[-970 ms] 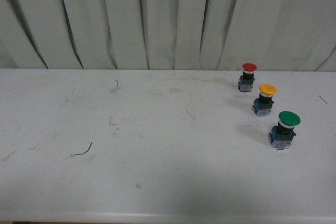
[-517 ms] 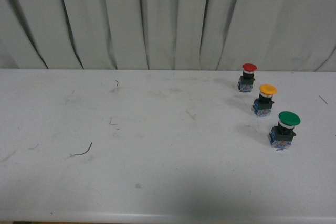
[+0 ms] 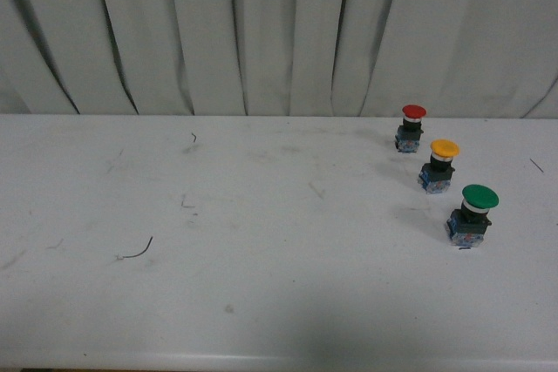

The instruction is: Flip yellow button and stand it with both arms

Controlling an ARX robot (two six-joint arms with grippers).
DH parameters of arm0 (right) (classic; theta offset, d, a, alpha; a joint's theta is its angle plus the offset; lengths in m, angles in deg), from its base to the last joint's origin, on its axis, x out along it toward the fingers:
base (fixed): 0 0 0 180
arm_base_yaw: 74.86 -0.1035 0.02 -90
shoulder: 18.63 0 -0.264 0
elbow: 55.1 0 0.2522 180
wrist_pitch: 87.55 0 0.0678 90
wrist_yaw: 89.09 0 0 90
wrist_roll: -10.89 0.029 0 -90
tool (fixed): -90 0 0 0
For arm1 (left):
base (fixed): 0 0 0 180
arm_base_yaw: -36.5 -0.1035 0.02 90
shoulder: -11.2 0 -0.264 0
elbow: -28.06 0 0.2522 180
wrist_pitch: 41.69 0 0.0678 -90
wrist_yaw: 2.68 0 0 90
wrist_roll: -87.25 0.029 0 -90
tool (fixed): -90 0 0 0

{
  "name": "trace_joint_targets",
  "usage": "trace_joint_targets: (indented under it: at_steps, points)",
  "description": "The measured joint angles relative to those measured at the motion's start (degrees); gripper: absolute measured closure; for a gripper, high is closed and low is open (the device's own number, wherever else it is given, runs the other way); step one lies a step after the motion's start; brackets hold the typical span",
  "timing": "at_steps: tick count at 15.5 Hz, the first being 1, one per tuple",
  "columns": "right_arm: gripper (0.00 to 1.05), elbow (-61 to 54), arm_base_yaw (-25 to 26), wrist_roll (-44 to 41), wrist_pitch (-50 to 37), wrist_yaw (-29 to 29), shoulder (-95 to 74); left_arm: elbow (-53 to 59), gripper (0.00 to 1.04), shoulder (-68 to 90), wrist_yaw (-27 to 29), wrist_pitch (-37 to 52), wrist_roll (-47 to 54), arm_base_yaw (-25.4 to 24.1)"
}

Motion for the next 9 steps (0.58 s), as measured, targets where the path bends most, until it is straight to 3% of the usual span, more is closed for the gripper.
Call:
trace_joint_targets:
  at_steps: [7, 9]
  points:
    - [1.03, 0.0, 0.0, 0.0, 8.0, 0.0, 8.1, 0.0, 0.07, 0.0, 0.0, 0.0, 0.0, 0.0]
    - [1.03, 0.0, 0.0, 0.0, 18.4, 0.2, 15.5, 0.0, 0.07, 0.0, 0.0, 0.0, 0.0, 0.0]
